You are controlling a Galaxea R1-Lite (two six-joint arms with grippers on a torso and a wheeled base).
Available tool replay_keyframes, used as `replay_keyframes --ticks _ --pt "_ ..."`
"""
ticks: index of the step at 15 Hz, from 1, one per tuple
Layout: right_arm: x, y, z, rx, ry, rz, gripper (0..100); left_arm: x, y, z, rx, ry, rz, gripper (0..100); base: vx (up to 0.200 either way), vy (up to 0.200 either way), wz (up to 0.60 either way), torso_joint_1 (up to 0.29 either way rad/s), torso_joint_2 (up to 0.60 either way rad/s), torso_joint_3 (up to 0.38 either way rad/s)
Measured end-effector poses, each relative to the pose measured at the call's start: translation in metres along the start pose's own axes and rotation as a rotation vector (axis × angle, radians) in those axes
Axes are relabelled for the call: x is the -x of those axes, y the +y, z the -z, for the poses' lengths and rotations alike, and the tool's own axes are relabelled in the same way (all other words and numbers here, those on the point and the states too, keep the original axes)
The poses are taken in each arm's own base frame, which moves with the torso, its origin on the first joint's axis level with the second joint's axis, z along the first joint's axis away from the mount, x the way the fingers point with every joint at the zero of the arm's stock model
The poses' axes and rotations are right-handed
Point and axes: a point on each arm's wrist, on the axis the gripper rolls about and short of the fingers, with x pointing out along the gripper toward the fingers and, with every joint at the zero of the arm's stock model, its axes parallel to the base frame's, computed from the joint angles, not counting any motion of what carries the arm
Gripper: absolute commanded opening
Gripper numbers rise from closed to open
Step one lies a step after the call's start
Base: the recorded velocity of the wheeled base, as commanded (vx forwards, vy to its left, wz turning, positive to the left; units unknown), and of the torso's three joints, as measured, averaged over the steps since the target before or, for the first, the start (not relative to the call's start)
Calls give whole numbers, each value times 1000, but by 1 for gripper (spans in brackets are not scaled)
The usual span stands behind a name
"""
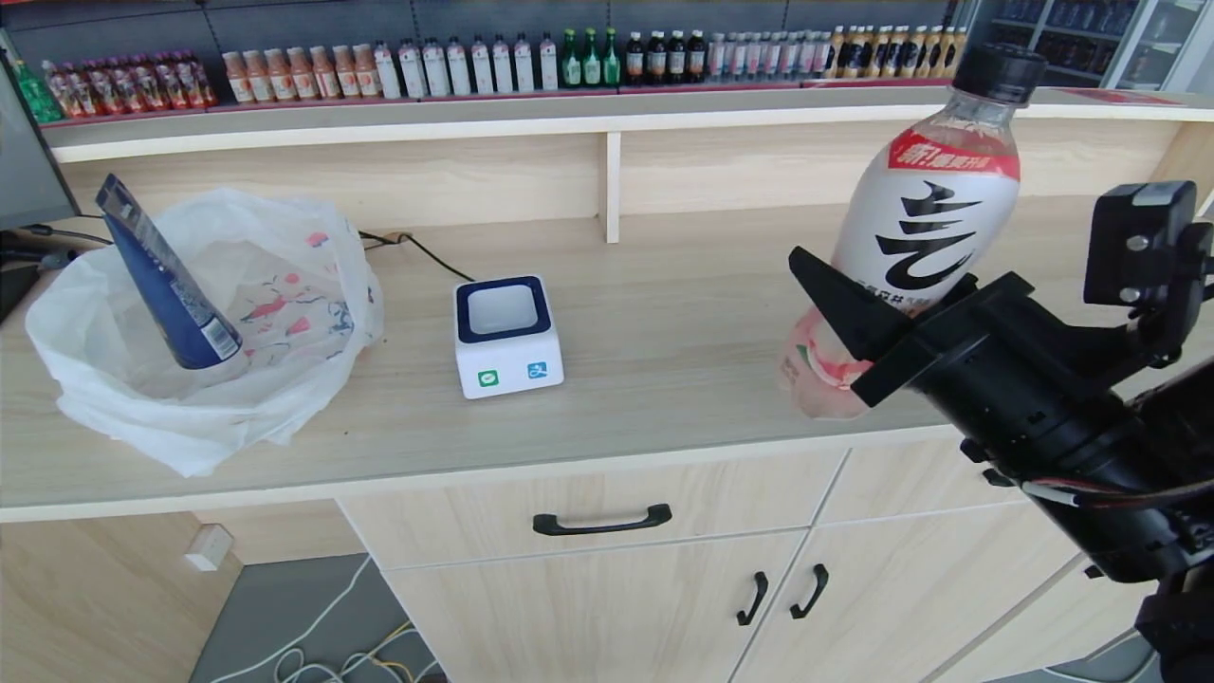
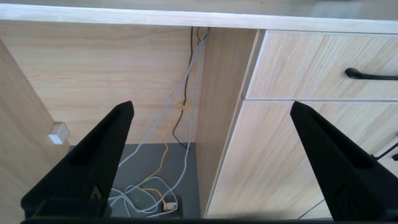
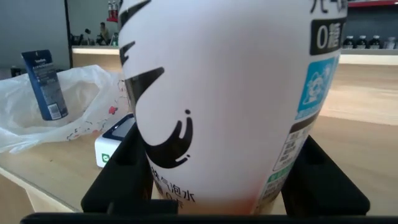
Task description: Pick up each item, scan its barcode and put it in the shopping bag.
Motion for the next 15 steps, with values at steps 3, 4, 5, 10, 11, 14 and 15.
replay_keyframes --ticks 3,4,5,10,11,14,15 --pt "2 -2 2 -38 1 6 0 0 0 0 -13 1 1 100 0 0 0 0 0 0" --pt "3 -1 1 -41 1 5 0 0 0 0 -13 1 1 100 0 0 0 0 0 0" --pt "4 -1 0 -44 -3 4 0 0 0 0 -13 1 1 100 0 0 0 0 0 0" --pt "6 -2 -9 -61 -33 3 0 0 0 0 -7 1 1 100 0 0 0 0 0 0" --pt "6 -2 -9 -61 -34 3 0 0 0 0 -6 1 1 100 0 200 0 2 7 -2" --pt "6 -2 -12 -62 -49 4 0 0 0 0 4 0 -1 100 0 200 0 -4 -1 2" --pt "6 -2 -11 -62 -35 5 0 0 0 0 4 0 0 100 0 200 0 22 7 2"
